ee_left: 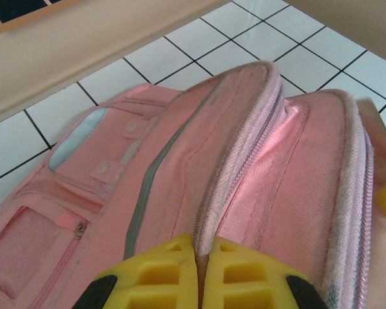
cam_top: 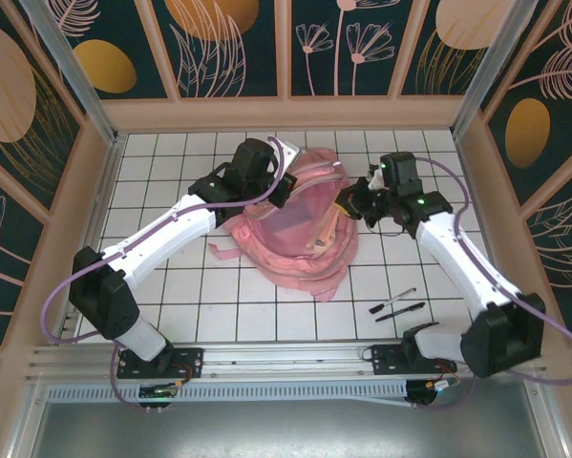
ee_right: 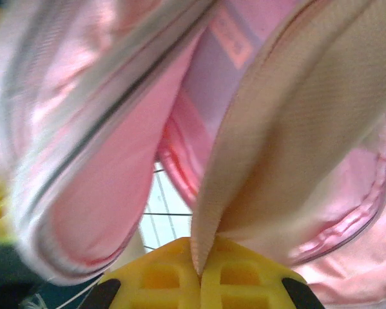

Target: Pack the student bag

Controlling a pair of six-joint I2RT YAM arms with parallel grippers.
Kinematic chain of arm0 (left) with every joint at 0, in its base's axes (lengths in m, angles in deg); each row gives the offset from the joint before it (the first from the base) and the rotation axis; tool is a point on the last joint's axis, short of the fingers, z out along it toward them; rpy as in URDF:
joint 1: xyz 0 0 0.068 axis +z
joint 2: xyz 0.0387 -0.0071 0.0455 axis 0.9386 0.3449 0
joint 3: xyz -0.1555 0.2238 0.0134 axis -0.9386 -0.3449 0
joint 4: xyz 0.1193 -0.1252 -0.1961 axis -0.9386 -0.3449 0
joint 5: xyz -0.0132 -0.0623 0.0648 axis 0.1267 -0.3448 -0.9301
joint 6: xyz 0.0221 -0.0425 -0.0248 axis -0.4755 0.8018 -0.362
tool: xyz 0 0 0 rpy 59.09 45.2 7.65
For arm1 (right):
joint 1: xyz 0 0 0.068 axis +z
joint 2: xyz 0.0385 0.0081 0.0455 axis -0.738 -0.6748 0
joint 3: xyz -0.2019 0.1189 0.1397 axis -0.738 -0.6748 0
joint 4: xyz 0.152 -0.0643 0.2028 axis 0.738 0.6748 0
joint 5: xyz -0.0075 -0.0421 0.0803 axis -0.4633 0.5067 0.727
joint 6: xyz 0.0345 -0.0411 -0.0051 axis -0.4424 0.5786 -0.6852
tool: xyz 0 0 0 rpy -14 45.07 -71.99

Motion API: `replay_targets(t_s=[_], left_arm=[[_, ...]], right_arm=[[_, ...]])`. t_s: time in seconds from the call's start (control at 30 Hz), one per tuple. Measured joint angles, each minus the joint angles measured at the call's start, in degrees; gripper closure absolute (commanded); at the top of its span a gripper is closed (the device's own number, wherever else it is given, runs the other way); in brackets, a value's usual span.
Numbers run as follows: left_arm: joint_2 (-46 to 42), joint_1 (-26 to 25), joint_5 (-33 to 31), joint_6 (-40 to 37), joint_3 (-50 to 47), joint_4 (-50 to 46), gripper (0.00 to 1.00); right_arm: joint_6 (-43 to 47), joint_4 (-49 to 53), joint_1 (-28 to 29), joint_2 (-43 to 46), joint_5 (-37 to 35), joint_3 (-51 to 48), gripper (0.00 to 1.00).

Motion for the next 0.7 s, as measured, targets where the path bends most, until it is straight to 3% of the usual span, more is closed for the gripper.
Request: replay_targets(t_s=[0.13,0.27,0.47,0.7], left_arm=[[0.0,-0.02,0.04,1.55,-0.02,0.0,1.0],[0.0,0.0,0.87,4.48,-0.02,0.0,1.0],[0.0,0.0,2.99,8.7,0.02,0.02,1.0],[0.0,0.0,4.63,12.0,0.11,0.63,1.0]], right_arm=[[-2.64,0.94,0.81,8.11,0.37,0.02,1.0],[-5.99,-6.69,2.38,10.62,0.33,-5.68,1.0],[-9.9,-22.56,2.56,1.86,1.11,-16.63,1.0],[-12.76,-38.71,2.56,-4.39,3.52,-16.79,1.0]])
